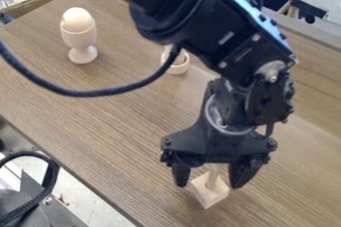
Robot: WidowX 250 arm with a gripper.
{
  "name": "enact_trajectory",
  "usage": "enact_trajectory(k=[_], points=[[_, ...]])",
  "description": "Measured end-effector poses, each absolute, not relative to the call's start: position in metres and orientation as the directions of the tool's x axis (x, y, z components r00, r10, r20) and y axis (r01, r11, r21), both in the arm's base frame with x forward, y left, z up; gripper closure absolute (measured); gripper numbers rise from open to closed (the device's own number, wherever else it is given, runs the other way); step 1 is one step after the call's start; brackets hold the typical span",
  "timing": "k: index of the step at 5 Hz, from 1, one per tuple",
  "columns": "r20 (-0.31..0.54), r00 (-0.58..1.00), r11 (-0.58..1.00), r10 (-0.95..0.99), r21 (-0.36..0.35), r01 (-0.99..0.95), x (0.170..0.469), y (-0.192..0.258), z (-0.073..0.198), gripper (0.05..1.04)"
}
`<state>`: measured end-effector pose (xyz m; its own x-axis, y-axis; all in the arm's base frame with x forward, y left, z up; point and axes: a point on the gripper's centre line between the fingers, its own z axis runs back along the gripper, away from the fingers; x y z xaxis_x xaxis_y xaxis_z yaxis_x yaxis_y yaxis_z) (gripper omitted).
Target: Removed the cube with a hole
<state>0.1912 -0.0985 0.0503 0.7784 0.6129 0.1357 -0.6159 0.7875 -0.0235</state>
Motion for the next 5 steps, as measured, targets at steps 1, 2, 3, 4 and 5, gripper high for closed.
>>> enact_trajectory(k=[1,2,3,4,5], points=[[0.127,0.780,0.787,0.613,-0.006,-0.618,0.1876,-0.0971,0.0458,0.083],[0.126,0.764,0.771,0.633,-0.020,-0.636,0.1889,-0.0982,0.0431,0.083],[0.127,0.748,0.757,0.651,-0.029,-0.653,0.1873,-0.0973,0.0400,0.083],[0.134,0.728,0.737,0.673,-0.035,-0.675,0.1852,-0.0946,0.0377,0.083],[0.141,0.714,0.726,0.686,-0.058,-0.686,0.1859,-0.0947,0.0376,0.083]])
